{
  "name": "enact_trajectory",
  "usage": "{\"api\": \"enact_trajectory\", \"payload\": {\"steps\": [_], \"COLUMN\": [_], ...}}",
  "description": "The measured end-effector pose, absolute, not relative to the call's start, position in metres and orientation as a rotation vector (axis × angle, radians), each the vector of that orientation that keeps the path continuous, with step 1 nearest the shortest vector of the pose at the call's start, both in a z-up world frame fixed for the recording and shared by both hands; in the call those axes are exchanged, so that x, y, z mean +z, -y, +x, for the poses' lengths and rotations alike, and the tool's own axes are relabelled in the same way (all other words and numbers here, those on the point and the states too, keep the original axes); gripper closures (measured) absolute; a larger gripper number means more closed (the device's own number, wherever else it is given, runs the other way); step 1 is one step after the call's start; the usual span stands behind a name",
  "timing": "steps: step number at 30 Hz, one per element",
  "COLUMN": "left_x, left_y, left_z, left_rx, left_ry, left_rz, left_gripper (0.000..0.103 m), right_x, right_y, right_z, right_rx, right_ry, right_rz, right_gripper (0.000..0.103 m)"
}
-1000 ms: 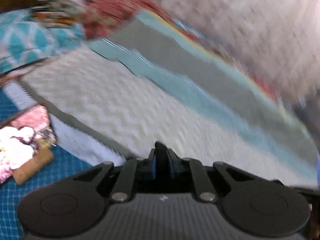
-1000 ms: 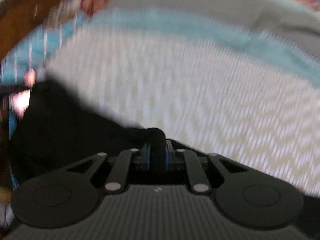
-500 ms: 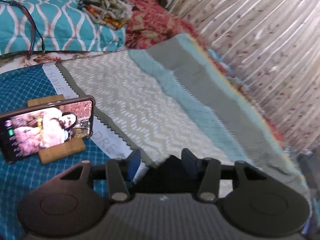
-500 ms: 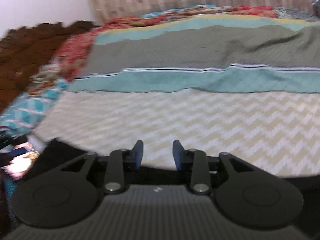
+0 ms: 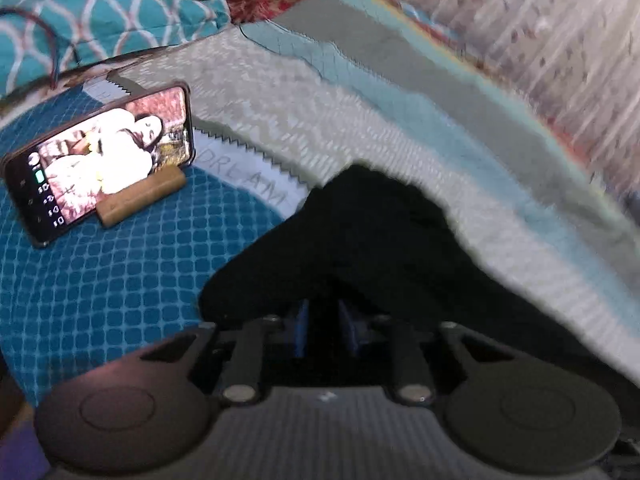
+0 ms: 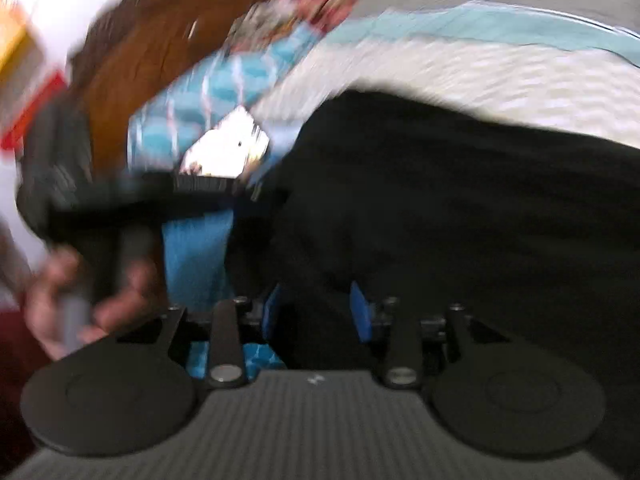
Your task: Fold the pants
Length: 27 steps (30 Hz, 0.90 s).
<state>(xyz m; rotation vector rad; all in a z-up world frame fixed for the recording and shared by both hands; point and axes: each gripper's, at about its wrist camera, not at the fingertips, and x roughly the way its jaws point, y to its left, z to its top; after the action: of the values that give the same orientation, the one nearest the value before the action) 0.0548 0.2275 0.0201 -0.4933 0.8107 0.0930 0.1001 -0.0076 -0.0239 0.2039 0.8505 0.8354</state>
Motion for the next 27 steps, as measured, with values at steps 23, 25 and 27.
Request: {"api": "enact_trajectory", "payload": {"steps": [23,25,27], "left_x": [-0.009,-0.008,-0.005], "left_y": [-0.057,-0.056,-0.055], "left_z": [0.060,0.062,0.066], "left_rx": [-0.081,-0.070,-0.059], "left_ry": [-0.995,-1.004,-1.016], "left_rz": [-0.294,-0.293,-0.303], "left_gripper": [0.072,0.071,0.069], "right_x": [-0.059,-0.058,-0.057], "right_y": [0.424,0.437,0.443], "right_z": [-0.035,-0.021,-0.002], "right_rx": [-0.277,-0.280,-0.287], "right_ry": [-0.418,-0.381,-0.368], "right_rz": [0.932,0.969,0.960], "right_gripper": [0.062,0.061,0.061]}}
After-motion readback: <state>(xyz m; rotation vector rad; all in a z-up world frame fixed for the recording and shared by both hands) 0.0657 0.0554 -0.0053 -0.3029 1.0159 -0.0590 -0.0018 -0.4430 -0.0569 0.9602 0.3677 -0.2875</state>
